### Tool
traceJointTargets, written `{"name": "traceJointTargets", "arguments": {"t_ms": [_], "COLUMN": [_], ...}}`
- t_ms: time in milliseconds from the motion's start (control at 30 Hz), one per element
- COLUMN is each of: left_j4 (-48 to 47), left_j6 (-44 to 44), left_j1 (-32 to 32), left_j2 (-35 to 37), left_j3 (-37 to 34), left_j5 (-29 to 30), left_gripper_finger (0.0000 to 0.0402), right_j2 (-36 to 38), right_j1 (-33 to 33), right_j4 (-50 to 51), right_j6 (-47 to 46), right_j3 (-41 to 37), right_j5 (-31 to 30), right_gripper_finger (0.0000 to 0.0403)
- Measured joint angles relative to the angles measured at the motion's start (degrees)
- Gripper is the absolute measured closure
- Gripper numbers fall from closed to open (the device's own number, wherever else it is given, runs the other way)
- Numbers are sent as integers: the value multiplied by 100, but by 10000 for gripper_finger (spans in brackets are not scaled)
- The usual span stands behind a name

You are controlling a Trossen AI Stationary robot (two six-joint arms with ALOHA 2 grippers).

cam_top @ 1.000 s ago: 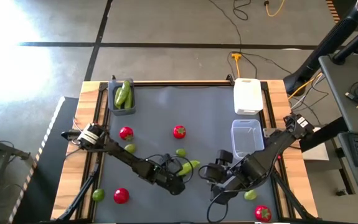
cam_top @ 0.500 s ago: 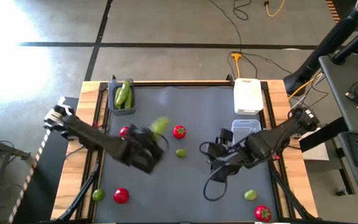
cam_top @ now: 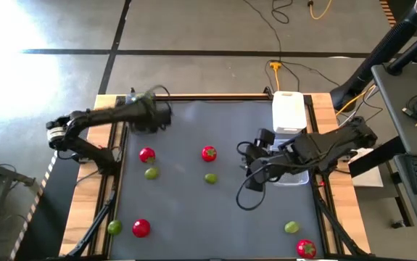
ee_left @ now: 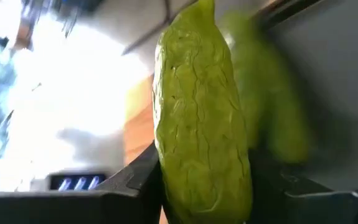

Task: Sort produce into baskets
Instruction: Put the cucumber into the black bin

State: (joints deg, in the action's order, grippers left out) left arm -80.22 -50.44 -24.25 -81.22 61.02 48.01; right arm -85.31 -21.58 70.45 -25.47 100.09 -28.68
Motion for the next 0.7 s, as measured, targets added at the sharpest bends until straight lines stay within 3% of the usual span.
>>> {"name": "traceJointTargets", "arguments": {"t_ms": [133, 267, 400, 700], "left_j4": [389, 1024, 1521, 1584], "left_j6": [1186, 1837, 2177, 2365], "left_j1": [-1238, -1935, -2229, -2409], "left_j2": [-1, -1, -17, -295], "left_j3": [-47, -54, -99, -162], "left_j5": [-244, -799, -1118, -1322], "left_gripper_finger": [259, 259, 258, 258], "right_j2": [138, 176, 169, 87], "right_j1": [-13, -13, -9, -13], "right_j4": [5, 9, 10, 30], "right_j6": [2, 2, 83, 15], "right_j3": [0, 0, 0, 0], "right_j5": [2, -373, -748, -689], "right_gripper_finger": [154, 154, 154, 154]}}
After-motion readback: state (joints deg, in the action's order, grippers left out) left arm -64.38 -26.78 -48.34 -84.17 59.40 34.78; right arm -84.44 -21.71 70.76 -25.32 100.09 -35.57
